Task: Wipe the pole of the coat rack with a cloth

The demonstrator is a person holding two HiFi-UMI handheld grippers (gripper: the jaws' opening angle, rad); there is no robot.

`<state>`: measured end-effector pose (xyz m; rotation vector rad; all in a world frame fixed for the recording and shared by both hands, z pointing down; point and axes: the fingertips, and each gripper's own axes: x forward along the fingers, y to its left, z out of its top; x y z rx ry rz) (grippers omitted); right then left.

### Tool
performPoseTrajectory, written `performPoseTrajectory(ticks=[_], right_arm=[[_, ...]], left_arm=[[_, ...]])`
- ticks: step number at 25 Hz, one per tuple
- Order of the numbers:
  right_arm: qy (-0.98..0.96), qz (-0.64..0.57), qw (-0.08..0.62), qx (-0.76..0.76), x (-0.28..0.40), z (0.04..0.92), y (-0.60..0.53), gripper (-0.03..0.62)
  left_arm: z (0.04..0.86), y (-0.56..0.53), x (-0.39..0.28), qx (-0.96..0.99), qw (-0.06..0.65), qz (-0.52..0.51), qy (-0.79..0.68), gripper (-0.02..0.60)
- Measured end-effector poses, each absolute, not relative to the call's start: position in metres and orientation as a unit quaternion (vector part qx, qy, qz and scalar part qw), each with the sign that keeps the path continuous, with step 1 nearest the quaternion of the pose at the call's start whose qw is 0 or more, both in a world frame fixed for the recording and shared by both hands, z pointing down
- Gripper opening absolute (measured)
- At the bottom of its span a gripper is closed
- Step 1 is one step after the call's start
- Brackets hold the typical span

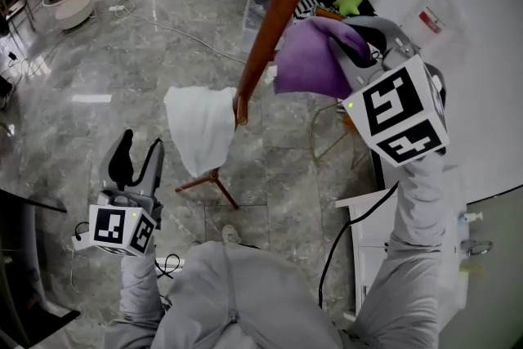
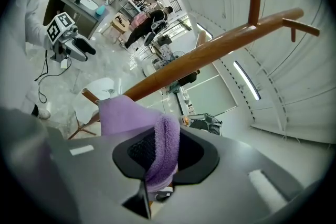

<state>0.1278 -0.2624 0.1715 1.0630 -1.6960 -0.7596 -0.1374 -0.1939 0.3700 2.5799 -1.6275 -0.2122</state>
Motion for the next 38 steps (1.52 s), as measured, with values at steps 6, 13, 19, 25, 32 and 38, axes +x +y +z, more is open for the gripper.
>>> performPoseTrajectory(ticks=[6,13,19,25,32,38], right_arm=[[-0.684,-0.305,0.48,0.457,0.149,0.166,-0.258,0.063],[-0.67,-0.294,0.481,0.484,0.178,0.164,-0.252,0.063],[-0.643,-0.278,0.499,0.51,0.214,0.17,-0.249,0.063],[-0.637,-0.245,0.501,0.532,0.247,0.186,-0.242,0.063],[-0.65,-0.202,0.472,0.56,0.274,0.217,-0.238,0.063],[-0.657,-0.184,0.422,0.597,0.289,0.237,-0.235,0.063]], left_arm=[[0.367,-0.194,-0.132,0.846,0.041,-0.067,-0.527,0.272],[0.367,-0.193,-0.125,0.851,0.039,-0.064,-0.519,0.272],[0.369,-0.194,-0.121,0.853,0.04,-0.062,-0.516,0.272],[0.367,-0.194,-0.119,0.854,0.038,-0.06,-0.515,0.272],[0.366,-0.197,-0.116,0.855,0.032,-0.054,-0.515,0.272],[0.361,-0.198,-0.114,0.855,0.027,-0.04,-0.516,0.272]])
